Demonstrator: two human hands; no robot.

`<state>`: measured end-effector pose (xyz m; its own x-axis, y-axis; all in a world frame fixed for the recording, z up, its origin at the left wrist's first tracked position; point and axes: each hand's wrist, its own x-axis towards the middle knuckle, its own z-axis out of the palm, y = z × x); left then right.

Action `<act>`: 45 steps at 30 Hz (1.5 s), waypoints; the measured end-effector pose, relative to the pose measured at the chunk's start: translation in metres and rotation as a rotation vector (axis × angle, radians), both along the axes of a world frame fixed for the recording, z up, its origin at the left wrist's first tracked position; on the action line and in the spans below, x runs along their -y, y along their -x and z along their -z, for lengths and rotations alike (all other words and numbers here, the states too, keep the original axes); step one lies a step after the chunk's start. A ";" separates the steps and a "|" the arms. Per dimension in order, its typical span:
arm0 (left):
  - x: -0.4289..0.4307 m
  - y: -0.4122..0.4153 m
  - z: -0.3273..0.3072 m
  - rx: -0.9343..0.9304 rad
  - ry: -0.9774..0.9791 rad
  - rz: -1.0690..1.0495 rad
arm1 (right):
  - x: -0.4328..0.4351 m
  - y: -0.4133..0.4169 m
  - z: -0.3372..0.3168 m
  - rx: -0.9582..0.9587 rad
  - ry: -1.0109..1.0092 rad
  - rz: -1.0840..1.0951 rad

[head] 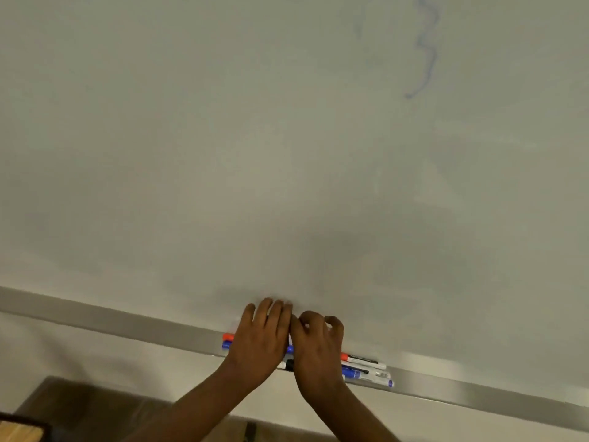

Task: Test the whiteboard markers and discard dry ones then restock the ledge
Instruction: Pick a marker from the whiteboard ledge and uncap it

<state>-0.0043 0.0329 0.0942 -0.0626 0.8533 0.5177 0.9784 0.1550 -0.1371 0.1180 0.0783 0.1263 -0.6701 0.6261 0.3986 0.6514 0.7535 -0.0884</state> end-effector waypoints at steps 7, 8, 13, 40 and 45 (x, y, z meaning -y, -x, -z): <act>-0.008 0.019 -0.093 -0.162 -0.301 0.236 | -0.005 -0.014 -0.086 -0.084 -0.292 -0.092; -0.008 0.022 -0.106 -0.203 -0.332 0.291 | -0.004 -0.016 -0.096 -0.086 -0.349 -0.101; -0.010 0.034 -0.160 -0.329 -0.450 0.394 | -0.002 -0.024 -0.140 -0.089 -0.512 -0.116; -0.053 0.062 -0.362 -0.553 -0.868 0.346 | -0.027 -0.045 -0.328 -1.058 -0.373 -0.266; -0.087 0.071 -0.384 -0.336 -1.017 0.133 | -0.051 -0.032 -0.359 -1.244 -0.184 -0.195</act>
